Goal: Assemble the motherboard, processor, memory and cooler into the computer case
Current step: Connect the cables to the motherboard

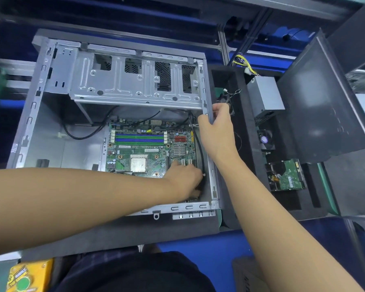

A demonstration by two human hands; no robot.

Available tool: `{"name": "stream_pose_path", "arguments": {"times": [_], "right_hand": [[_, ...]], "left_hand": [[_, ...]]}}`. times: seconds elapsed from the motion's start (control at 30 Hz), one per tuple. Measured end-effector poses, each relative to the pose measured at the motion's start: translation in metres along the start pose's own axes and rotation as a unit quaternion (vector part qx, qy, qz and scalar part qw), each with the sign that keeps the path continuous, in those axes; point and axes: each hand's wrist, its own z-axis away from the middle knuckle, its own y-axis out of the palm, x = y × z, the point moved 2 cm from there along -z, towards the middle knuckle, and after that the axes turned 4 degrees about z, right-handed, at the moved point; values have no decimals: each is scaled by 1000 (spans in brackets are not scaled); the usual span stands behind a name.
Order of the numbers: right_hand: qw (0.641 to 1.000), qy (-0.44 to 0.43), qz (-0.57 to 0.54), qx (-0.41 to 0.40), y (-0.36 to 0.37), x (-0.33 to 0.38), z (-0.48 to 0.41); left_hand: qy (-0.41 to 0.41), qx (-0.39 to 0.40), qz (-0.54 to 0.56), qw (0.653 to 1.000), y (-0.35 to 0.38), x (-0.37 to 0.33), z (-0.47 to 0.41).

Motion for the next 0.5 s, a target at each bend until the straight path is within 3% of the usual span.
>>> {"name": "stream_pose_path", "arguments": {"times": [0.33,0.5], "right_hand": [[1000,0,5,3,0,1,0],[1000,2,4,2,0,2,0]], "left_hand": [[-8,1,32,999,5,5,-4],[38,-33,48,998,8,15,-1]]}}
